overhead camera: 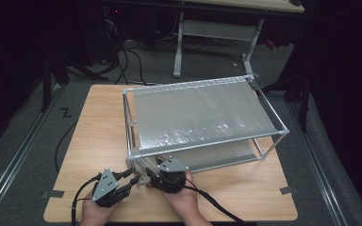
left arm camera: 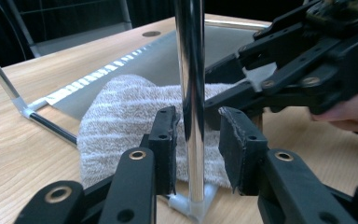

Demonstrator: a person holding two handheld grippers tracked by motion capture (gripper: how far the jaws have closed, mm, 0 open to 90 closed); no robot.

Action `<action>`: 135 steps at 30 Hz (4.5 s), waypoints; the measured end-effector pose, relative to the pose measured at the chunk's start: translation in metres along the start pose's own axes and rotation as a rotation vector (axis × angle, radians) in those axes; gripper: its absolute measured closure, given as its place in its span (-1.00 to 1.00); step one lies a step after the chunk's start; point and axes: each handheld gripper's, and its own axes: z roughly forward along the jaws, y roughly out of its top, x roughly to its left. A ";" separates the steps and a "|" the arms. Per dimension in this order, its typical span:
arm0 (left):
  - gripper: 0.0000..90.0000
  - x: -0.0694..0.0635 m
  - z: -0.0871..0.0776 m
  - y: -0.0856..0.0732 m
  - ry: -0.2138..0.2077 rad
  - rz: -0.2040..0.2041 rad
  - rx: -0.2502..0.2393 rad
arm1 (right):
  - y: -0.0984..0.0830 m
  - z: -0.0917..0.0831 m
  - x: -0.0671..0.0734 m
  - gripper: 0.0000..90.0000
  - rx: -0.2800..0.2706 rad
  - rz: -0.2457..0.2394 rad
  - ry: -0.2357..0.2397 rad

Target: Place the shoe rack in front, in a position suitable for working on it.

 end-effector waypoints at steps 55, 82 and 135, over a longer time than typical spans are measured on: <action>0.78 -0.037 0.024 0.010 -0.086 0.035 -0.030 | -0.042 -0.024 -0.042 0.42 0.142 -0.019 -0.099; 0.78 -0.038 0.024 0.010 -0.079 0.021 -0.029 | -0.099 -0.142 -0.223 0.39 0.152 0.216 -0.535; 0.78 -0.038 0.025 0.007 -0.086 0.028 -0.054 | -0.088 -0.115 -0.190 -0.04 0.147 0.268 -0.512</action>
